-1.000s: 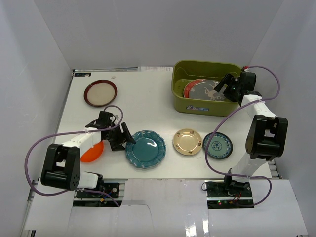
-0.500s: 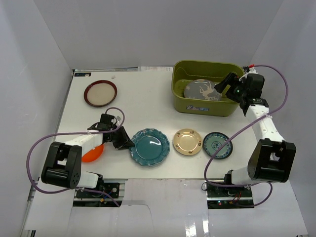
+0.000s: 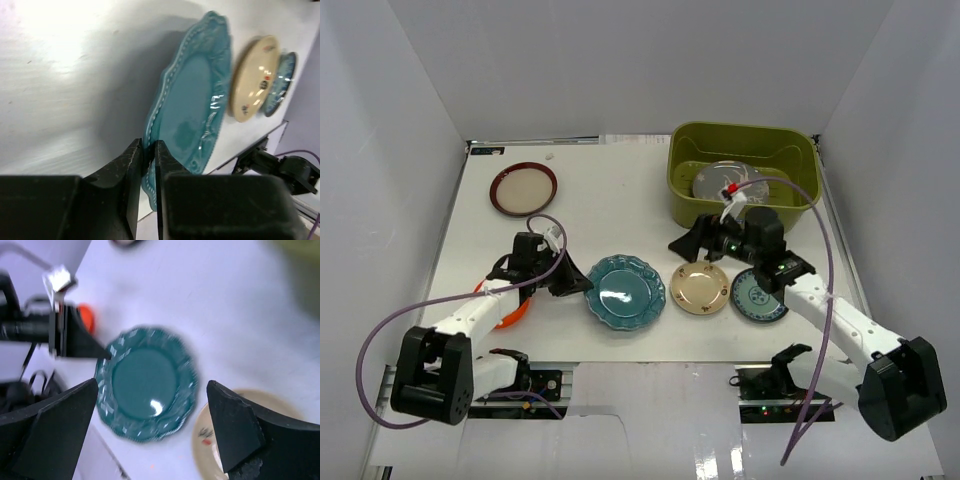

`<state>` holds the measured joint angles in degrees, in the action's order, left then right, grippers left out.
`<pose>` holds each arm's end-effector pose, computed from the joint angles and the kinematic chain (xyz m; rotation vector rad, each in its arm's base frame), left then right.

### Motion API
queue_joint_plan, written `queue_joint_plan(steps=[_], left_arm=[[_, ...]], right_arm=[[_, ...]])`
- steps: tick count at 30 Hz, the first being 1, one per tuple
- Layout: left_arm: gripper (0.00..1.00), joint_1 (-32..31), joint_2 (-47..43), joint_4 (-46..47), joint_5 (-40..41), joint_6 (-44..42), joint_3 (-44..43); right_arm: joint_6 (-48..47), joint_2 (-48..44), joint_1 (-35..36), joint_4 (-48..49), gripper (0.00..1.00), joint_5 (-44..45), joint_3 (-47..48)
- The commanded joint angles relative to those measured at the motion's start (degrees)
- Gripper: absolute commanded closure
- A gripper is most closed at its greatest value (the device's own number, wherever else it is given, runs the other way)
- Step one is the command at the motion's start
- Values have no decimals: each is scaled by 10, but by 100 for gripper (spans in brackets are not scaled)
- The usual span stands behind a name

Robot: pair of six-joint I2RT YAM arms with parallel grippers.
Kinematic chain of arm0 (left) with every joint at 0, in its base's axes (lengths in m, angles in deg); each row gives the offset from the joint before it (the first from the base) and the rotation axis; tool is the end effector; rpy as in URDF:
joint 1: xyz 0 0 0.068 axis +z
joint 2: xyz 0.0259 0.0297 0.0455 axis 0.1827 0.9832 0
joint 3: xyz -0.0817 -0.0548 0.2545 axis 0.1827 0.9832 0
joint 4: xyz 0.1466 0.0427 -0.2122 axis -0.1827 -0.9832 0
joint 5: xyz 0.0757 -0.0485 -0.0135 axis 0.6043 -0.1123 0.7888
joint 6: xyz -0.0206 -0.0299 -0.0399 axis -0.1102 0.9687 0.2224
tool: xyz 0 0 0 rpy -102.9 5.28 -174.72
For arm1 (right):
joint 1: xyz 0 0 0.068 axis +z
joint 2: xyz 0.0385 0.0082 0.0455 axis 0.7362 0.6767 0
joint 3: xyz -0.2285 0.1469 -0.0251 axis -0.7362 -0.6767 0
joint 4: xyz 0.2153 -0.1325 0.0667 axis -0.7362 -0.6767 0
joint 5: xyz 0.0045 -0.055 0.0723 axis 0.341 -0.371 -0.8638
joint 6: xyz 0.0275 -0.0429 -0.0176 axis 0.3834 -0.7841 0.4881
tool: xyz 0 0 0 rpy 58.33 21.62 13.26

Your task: Place the plates into the plastic bin on the countertop

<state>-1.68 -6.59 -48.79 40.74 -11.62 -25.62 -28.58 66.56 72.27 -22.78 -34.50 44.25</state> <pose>0.2023 -0.0608 0.1656 -0.3572 2.6053 -0.9446 0.2186 0.1149 0.2865 -0.2047 1.9144 0.9587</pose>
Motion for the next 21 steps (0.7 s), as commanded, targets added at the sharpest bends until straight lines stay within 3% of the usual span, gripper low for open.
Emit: queue_joint_plan(steps=[1,10,21], left_arm=[[100,1,-48,56,-39,9,2],[100,9,-111,108,-81,48,31],[100,9,-155,49,-122,39,-77]], right_arm=[[17,1,64,51,5,1,-51],[34,60,92,69,7,-26,-80],[1,136,96,107,10,-31,-58]])
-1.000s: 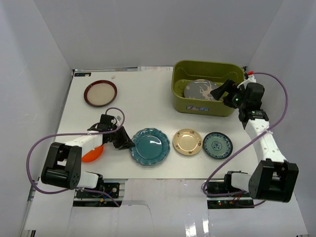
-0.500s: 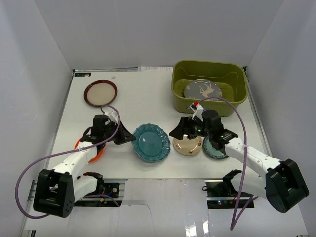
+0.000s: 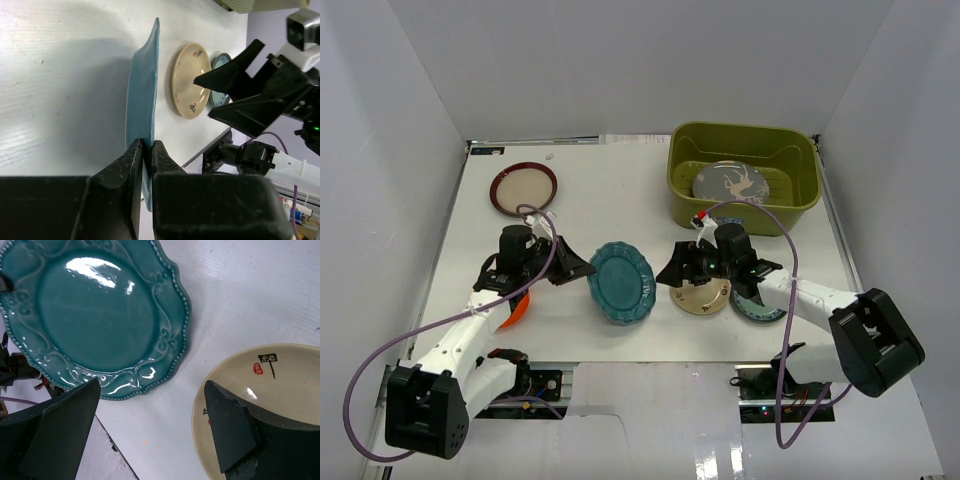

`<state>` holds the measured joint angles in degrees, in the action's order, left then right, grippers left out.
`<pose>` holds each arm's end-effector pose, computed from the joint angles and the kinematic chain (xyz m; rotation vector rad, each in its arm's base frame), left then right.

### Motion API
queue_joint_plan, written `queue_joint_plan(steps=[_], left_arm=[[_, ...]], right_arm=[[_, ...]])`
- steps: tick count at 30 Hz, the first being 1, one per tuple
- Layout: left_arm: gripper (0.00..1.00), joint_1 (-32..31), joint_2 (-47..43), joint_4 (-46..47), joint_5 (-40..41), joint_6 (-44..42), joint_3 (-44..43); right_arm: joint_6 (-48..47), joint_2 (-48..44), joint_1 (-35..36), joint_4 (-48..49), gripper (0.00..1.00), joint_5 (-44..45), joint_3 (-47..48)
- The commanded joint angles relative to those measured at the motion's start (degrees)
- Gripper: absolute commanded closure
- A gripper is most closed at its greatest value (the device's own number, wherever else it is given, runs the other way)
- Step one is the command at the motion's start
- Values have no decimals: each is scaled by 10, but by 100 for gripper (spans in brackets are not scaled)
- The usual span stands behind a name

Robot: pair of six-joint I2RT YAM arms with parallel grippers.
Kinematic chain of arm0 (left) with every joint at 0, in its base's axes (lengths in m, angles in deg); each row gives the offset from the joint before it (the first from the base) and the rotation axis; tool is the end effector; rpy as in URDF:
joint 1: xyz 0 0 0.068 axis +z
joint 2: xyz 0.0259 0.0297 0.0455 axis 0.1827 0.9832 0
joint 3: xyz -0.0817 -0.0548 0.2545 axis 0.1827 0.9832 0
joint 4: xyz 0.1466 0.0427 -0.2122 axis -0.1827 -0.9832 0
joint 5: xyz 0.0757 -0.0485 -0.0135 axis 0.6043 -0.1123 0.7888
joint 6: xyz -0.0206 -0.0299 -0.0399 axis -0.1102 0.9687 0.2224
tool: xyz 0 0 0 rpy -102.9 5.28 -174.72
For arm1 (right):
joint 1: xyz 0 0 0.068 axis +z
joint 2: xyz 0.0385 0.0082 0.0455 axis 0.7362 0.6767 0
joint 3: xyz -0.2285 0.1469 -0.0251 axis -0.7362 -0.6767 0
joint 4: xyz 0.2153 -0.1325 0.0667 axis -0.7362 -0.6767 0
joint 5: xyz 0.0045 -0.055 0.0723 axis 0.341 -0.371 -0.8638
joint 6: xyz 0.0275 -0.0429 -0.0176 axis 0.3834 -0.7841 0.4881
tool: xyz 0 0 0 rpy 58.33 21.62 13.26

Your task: Place the plates into the plastic bin on the countertop

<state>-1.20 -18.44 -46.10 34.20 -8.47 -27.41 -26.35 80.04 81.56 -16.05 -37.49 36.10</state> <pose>0.1929 -0.0606 0.2189 -0.2294 2.3435 -1.1466 0.2106 0.1598 0.1943 -0.3358 2.2140 1.0739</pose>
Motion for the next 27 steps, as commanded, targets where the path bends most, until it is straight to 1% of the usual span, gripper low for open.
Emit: queue_joint_plan(steps=[1,7,13,15,18,20,21,22,24,25,27], left_arm=[[100,4,-38,19,-60,8,-63],[100,4,-48,6,-99,19,-90],[100,4,-52,-4,-145,35,-131],[100,4,-52,9,-160,44,-136],[100,4,-50,51,-195,83,-135],[100,4,-46,78,-211,108,-135],[100,4,-42,80,-212,111,-137],[100,4,-39,81,-210,111,-140],[100,3,-30,78,-203,109,-148],[100,4,-27,75,-198,107,-150],[100,4,-20,87,-197,118,-151]], right_arm=[[-23,3,3,44,10,3,22],[-28,42,3,78,10,-22,28],[-31,33,3,109,10,-51,30],[-21,25,3,131,10,-62,25],[-9,15,4,142,10,-64,14],[6,5,2,158,3,-84,3],[28,-12,2,187,0,-91,-2],[39,-22,2,198,11,-96,-9],[63,-55,0,217,27,-105,-12],[68,-65,0,218,44,-106,-13],[83,-90,-4,219,61,-106,-14]])
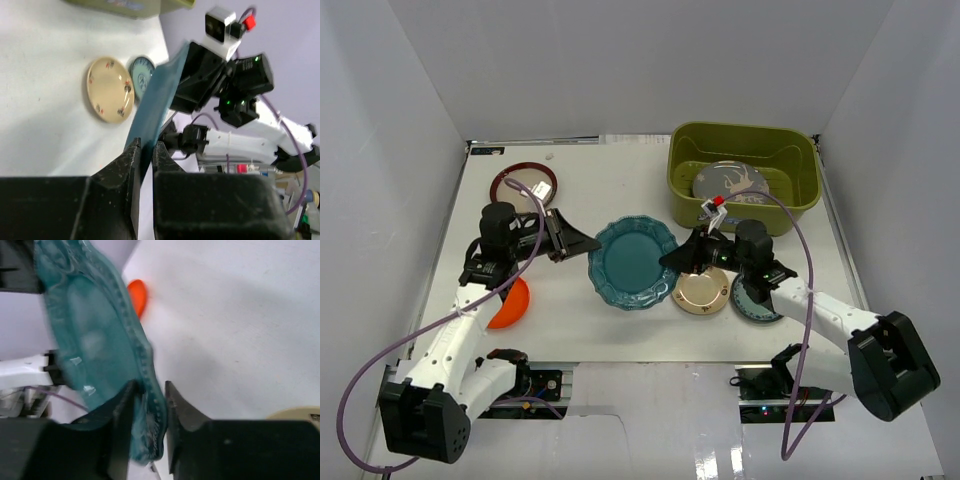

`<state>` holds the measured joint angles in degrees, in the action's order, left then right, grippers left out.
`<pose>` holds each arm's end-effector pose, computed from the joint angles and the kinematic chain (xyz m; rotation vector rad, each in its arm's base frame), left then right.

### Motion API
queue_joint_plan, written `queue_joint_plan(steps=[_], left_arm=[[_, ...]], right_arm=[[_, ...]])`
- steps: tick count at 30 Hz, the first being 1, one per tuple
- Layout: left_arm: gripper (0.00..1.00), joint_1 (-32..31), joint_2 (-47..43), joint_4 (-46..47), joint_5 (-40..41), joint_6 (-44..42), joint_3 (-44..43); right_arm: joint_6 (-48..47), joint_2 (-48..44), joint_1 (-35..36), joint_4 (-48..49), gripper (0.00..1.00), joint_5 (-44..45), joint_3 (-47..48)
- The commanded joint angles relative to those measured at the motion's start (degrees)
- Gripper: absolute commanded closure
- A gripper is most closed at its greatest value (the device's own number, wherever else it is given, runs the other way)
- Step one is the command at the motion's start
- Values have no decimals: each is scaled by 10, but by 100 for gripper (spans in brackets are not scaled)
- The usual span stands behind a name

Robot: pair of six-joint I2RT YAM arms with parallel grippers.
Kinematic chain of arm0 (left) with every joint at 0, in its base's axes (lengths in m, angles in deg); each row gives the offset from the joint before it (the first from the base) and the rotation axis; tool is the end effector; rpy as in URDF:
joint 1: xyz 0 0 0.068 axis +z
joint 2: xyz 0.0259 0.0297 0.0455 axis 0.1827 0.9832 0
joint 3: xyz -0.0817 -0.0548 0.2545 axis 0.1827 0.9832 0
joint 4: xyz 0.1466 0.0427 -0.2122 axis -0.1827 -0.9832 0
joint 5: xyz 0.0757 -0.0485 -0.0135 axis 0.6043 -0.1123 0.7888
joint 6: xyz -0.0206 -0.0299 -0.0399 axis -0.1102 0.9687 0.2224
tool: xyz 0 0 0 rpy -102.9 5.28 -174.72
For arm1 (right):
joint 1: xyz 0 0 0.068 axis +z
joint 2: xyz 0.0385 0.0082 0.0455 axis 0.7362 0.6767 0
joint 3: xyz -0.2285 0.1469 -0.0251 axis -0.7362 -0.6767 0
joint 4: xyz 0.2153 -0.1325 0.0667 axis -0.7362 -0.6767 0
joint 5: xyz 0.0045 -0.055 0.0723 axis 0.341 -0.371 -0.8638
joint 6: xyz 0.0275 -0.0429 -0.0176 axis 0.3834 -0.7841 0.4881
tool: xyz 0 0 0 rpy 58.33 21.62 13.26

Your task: Place the plates into the plastic bin on the countertop

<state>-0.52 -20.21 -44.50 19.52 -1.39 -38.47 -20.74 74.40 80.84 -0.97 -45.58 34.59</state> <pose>0.1982 -0.0661 0.2950 -0.0530 2.1472 -1.4779 0.2047 0.1573 0.2363 -0.3942 1.8936 1.3249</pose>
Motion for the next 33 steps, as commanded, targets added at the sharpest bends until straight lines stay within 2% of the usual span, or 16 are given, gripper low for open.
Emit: queue_joint_plan(steps=[1,2,3,4,5,8,11,12,15,16,20,22,24,27,30,33], left_arm=[[100,-3,3,84,-50,52,-43],[99,-3,8,87,-47,56,-43],[93,-2,11,86,-39,55,-49],[83,-2,22,80,-28,50,-55],[60,-2,30,65,-14,41,-62],[29,-2,75,5,49,-5,-114],[19,-2,123,-39,137,-49,-172],[18,0,135,-50,187,-55,-184],[13,12,176,-68,267,-71,-220],[13,17,186,-67,283,-71,-228],[12,72,230,-40,326,-46,-213],[12,109,253,-18,364,-33,-196],[11,137,270,-5,410,-32,-188],[11,171,298,-6,438,-25,-188],[11,204,330,-6,441,-16,-187],[11,219,353,-4,479,-22,-188]], right_arm=[[33,-40,-2,70,77,-28,1],[39,-51,-5,73,83,-36,3],[47,-57,-6,72,90,-36,6],[61,-63,-12,72,92,-36,8],[68,-68,-17,71,92,-37,13],[93,-80,-49,46,92,-40,57],[119,-78,-103,33,92,-52,125],[127,-75,-119,32,92,-54,158],[155,-58,-197,33,92,-78,207],[161,-54,-238,33,92,-84,231],[169,-11,-327,24,92,-66,265],[133,21,-371,-37,92,-19,286],[78,46,-385,-94,92,35,304],[26,103,-388,-149,92,58,352],[-9,145,-390,-182,92,89,378],[-24,165,-391,-191,92,118,383]])
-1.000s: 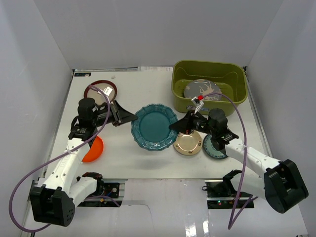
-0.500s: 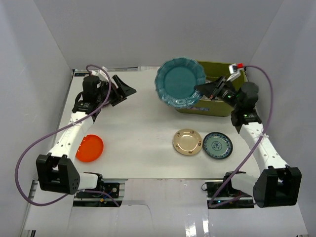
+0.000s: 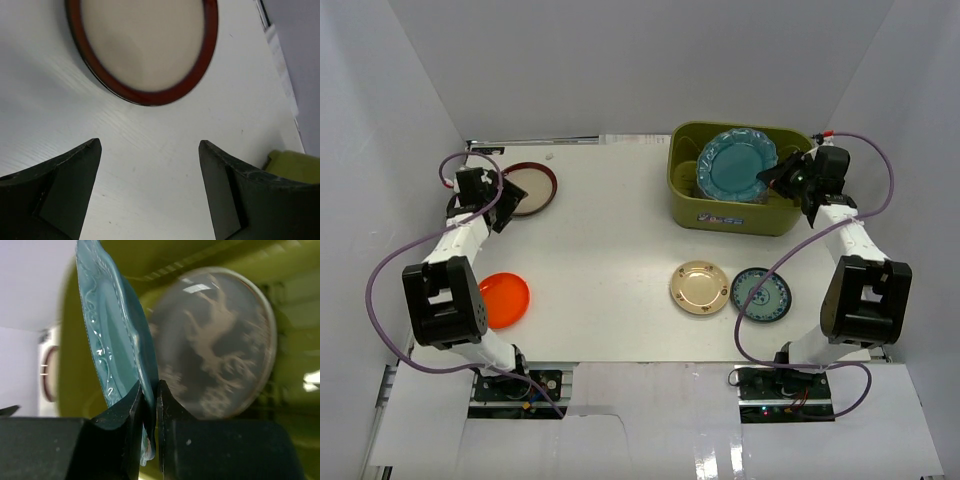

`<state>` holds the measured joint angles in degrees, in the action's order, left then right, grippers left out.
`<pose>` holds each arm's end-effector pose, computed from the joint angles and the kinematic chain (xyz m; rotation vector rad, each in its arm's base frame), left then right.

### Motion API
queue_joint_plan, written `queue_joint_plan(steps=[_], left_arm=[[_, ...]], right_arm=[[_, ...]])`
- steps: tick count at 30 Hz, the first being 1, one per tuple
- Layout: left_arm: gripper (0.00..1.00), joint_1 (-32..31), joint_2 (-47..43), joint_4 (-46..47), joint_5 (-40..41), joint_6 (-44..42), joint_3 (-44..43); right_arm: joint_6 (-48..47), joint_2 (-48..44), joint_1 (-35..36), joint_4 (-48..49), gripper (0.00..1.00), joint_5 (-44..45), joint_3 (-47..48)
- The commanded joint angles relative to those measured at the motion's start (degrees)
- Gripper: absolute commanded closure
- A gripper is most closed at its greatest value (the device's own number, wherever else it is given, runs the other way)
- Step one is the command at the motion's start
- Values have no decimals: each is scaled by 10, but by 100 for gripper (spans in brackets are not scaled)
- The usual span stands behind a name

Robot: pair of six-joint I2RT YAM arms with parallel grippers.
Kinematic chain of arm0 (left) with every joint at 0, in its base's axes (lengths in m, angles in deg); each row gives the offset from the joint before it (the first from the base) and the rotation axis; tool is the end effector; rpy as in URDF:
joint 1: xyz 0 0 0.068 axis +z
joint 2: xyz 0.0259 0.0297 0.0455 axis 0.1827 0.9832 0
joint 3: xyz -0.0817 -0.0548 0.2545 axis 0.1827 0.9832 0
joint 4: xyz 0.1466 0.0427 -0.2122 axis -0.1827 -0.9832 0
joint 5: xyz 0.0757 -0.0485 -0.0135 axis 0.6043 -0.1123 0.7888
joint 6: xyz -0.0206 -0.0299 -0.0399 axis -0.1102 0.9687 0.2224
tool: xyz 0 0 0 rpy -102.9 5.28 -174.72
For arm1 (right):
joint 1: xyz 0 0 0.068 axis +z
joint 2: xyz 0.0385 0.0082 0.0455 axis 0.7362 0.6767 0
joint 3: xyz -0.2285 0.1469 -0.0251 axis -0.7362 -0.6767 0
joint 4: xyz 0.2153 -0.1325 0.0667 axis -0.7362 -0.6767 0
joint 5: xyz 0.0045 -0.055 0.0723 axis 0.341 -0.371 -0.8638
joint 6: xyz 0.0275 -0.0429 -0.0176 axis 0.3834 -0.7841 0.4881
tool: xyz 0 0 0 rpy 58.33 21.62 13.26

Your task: Place the plates into the plastic bin on the countertop

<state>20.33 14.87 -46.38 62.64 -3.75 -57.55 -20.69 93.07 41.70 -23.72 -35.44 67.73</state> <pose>0.3388 0.0547 0.2413 -1.0198 2.0969 -0.4347 0.3584 -0.0229 0.2989 0.4469 1.8870 0.7055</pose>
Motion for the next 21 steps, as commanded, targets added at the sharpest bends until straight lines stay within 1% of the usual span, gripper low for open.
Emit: queue_joint_plan(steps=[1,4,7,8,10,11,13,14,16,17,19,20,21], left_arm=[[11,18,18,15,53,1,0],[11,28,43,20,53,0,-9],[11,43,88,23,48,-2,-31],[11,48,114,23,44,-3,-38],[11,55,139,28,21,1,-55],[11,59,161,31,13,2,-61],[11,62,179,34,2,6,-72],[11,63,186,40,-1,6,-78],[12,63,205,44,-4,8,-87],[12,64,211,44,-4,12,-95],[13,65,227,48,-5,17,-100],[14,65,232,51,-7,20,-107],[16,65,243,51,-7,21,-113]], right_arm=[[-29,-11,0,34,92,23,52],[-37,16,0,26,92,30,57],[-45,36,0,18,92,44,56],[-52,41,0,10,92,48,56],[-59,52,0,-2,88,58,59],[-67,55,1,-12,82,62,59],[-74,58,1,-16,75,63,60],[-85,61,1,-26,65,64,63],[-95,64,1,-42,54,73,73],[-102,63,1,-47,44,77,73],[-106,52,1,-49,36,89,67],[-109,47,1,-49,27,91,65],[-110,35,1,-65,24,92,62]])
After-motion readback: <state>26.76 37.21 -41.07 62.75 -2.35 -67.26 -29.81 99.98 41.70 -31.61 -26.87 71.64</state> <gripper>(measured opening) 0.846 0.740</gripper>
